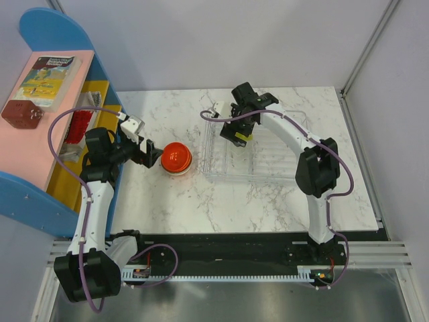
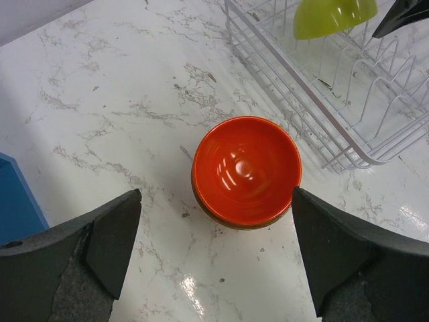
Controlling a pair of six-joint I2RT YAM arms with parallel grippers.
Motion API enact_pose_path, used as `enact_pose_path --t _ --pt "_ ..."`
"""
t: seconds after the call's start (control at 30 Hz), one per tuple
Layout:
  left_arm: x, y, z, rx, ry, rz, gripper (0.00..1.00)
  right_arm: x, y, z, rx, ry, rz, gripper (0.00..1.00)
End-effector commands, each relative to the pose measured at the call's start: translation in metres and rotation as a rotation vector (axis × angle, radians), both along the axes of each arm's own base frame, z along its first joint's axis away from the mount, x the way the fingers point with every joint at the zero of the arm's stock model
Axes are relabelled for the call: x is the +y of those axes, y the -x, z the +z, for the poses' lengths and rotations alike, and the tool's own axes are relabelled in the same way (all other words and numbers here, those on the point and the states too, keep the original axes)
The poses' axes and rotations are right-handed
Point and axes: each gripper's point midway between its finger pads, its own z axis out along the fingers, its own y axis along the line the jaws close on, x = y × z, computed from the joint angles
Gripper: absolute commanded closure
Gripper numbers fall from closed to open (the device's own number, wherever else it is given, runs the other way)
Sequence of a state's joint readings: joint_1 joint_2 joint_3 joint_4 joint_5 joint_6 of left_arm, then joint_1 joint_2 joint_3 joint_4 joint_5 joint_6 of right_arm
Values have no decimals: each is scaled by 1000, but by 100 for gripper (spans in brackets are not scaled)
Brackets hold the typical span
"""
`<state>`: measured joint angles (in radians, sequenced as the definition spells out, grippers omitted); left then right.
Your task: Load the bowls into the dish rack
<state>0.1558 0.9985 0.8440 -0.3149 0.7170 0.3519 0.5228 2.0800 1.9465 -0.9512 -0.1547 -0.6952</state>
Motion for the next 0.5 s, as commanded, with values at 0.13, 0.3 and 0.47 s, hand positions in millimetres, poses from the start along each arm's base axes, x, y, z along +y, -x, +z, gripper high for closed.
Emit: enact_pose_path --t 0.13,0.3,0.47 --pt "-3 1 7 -19 29 -13 0 20 15 -34 146 -71 37 6" --pt "-4 1 5 -13 28 -21 0 21 16 -42 161 -64 38 7" --pt "-4 0 -8 16 21 -35 0 21 14 -32 142 -73 36 6"
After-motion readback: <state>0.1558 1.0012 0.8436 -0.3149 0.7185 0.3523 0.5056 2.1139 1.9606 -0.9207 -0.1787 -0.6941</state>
